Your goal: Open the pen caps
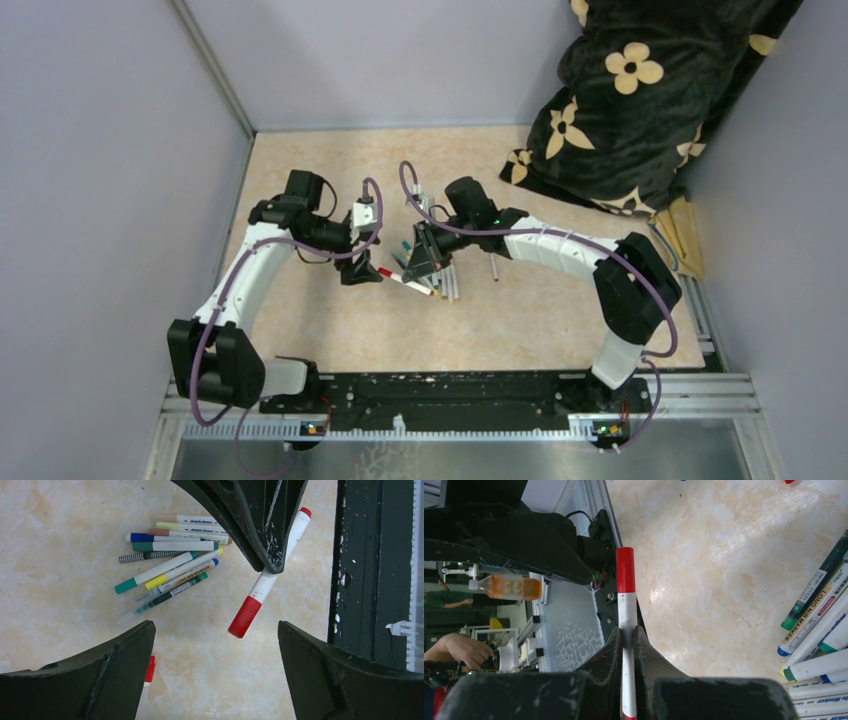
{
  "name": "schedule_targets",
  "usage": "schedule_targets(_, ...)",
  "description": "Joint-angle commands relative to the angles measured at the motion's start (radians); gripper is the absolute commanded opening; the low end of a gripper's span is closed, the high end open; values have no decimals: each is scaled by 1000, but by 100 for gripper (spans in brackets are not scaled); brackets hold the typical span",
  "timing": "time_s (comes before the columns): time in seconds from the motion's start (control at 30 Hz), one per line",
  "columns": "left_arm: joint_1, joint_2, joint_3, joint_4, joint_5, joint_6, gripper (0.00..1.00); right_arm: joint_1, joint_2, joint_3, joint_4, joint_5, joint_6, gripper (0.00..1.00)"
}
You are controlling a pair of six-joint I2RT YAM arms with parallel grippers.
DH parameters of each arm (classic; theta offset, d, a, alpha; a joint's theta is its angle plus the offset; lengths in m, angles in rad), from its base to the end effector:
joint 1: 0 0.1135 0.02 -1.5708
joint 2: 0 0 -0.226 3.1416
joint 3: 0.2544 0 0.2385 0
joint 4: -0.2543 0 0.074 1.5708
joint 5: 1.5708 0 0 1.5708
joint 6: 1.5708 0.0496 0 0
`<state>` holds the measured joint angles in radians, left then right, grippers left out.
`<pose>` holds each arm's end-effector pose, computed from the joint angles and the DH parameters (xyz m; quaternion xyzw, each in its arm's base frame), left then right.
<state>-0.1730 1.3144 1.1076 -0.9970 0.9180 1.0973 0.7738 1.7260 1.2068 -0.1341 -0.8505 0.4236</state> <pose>0.2279 -0.0798 0.2463 0.5881 0.6616 -0.3170 0.3407 0.2385 0.2852 0.2095 -0.3222 0.7724 0.5329 0.1248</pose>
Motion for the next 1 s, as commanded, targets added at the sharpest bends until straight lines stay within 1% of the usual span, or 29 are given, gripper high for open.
schedule_targets(0.0, -12, -20, 0, -9, 41, 31, 98, -2, 6, 42, 30, -35, 3, 0)
schedule_targets(0.33, -19, -37, -13, -29, 51, 103, 99, -2, 1, 63, -20, -53, -21, 0)
schedule_targets(0.53, -47, -42, -15, -62, 52, 156, 97, -2, 4, 63, -15, -73, -15, 0)
schedule_targets(0.67, -98, -50, -20, -95, 22, 187, 92, -2, 11, 73, -20, -64, -20, 0)
schedule_targets(0.8, -160, -53, -43, -71, -47, 156, 83, -2, 13, 85, -32, -62, -22, 0)
schedule_targets(0.9, -163, -54, -49, -46, -63, 141, 77, -1, 8, 92, -50, -58, -38, 0)
schedule_targets(0.97, -164, -58, -61, -25, -79, 133, 76, -3, 3, 90, -60, -43, -45, 0)
